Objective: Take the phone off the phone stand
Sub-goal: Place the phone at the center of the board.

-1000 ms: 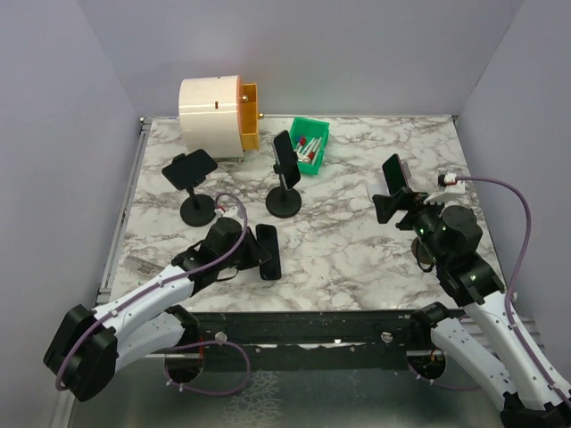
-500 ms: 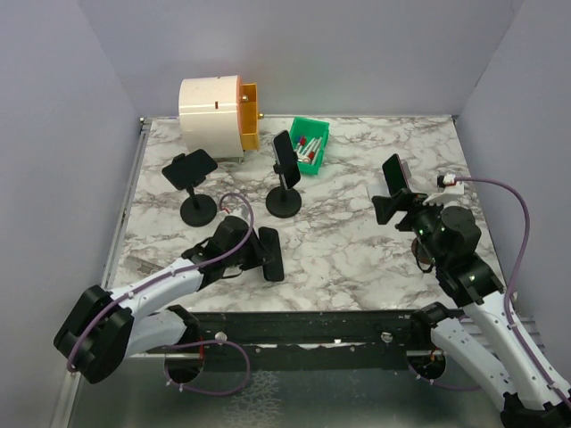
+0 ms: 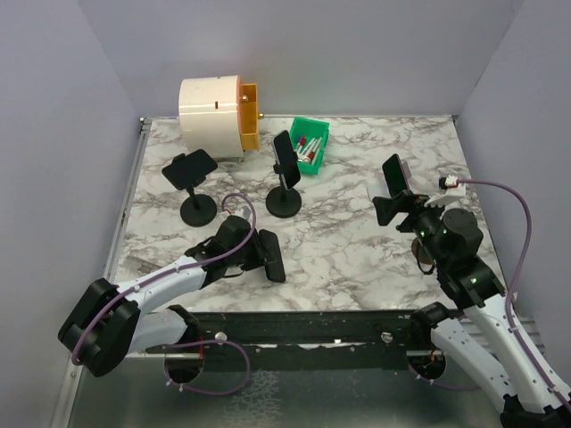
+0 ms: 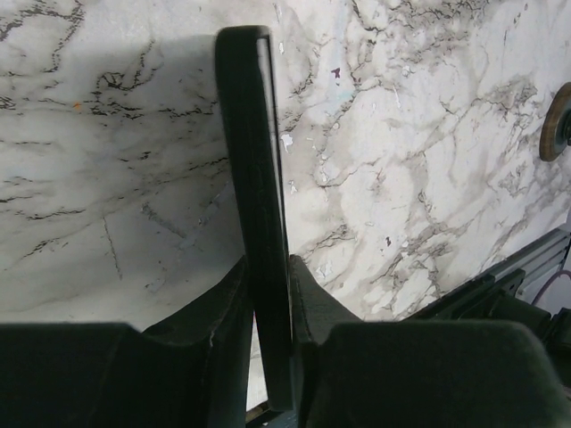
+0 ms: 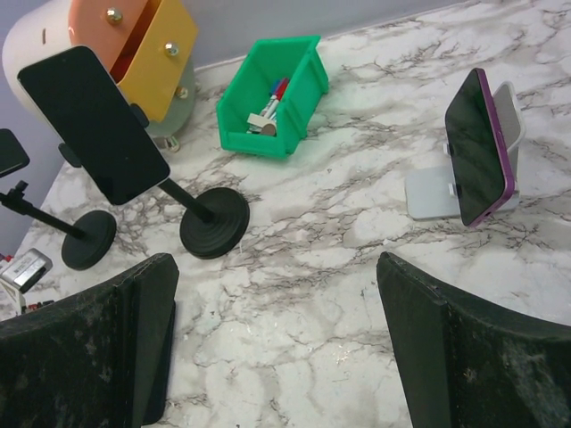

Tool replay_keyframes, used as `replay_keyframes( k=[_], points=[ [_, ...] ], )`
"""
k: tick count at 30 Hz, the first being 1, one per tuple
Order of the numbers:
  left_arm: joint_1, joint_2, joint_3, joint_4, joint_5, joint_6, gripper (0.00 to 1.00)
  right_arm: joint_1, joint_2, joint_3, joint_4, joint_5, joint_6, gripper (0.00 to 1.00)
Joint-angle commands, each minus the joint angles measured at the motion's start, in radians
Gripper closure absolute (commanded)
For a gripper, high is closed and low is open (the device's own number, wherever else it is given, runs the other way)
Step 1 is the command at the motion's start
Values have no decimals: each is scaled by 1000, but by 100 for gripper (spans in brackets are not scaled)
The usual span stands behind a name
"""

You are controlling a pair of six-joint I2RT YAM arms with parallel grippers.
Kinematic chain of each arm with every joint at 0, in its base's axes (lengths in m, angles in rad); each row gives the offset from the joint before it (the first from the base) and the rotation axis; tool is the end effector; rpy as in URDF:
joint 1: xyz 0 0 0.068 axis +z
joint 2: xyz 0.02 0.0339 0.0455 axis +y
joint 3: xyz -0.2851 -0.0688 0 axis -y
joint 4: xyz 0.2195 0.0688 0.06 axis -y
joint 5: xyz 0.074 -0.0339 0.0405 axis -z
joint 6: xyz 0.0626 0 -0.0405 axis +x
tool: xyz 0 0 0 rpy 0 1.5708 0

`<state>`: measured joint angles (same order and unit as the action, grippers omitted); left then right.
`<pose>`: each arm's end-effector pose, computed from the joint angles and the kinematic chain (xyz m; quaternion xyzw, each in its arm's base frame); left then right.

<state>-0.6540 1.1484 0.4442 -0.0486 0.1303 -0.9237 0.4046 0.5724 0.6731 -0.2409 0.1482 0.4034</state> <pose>0.1606 -0.1333 0.1841 -0.0974 0.9107 -0.3237 0.2373 0.1206 0.0416 0.3307 0.0481 0.7529 0.2057 0.6234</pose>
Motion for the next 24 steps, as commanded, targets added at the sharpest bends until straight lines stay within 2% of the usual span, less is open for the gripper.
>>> replay_keyframes(
  k=[1, 8, 24],
  points=[
    [-3, -6, 31, -24, -11, 15, 77, 4, -19, -13, -27, -8, 8, 2],
    [-1, -6, 11, -32, -39, 23, 74, 3, -35, -21, -39, -2, 6, 2],
    [8, -77, -22, -80, -123, 27, 53, 4, -34, -12, -59, 7, 12, 2]
  ],
)
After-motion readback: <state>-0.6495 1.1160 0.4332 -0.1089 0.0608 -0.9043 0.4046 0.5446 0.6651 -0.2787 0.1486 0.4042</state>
